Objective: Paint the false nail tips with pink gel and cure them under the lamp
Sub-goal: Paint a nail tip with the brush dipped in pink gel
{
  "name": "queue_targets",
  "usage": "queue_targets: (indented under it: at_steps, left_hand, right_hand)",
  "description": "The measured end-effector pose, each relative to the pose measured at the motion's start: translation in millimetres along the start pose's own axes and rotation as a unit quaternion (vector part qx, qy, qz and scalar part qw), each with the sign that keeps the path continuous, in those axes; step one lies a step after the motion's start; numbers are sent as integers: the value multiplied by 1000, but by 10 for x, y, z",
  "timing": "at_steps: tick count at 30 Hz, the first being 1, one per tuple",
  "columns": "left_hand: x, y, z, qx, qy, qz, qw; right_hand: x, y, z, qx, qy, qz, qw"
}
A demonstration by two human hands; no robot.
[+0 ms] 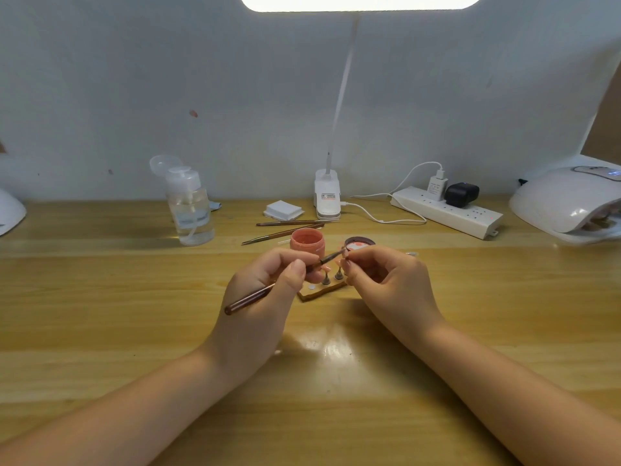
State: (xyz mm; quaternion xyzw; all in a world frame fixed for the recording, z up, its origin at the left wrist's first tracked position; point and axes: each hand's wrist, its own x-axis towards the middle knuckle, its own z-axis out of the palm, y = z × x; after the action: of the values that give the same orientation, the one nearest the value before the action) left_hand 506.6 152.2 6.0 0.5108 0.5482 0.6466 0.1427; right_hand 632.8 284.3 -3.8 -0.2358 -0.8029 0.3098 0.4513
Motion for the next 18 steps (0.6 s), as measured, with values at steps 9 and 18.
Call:
queue_targets:
  at_steps: [9,18]
  left_hand:
    - [-12,38,-4,50,-26,19,998]
    - [-19,51,-24,70,-23,25,997]
  right_hand:
    - [1,3,15,-15,15,-19,1000]
    - [3,6,16,-29,16,-28,999]
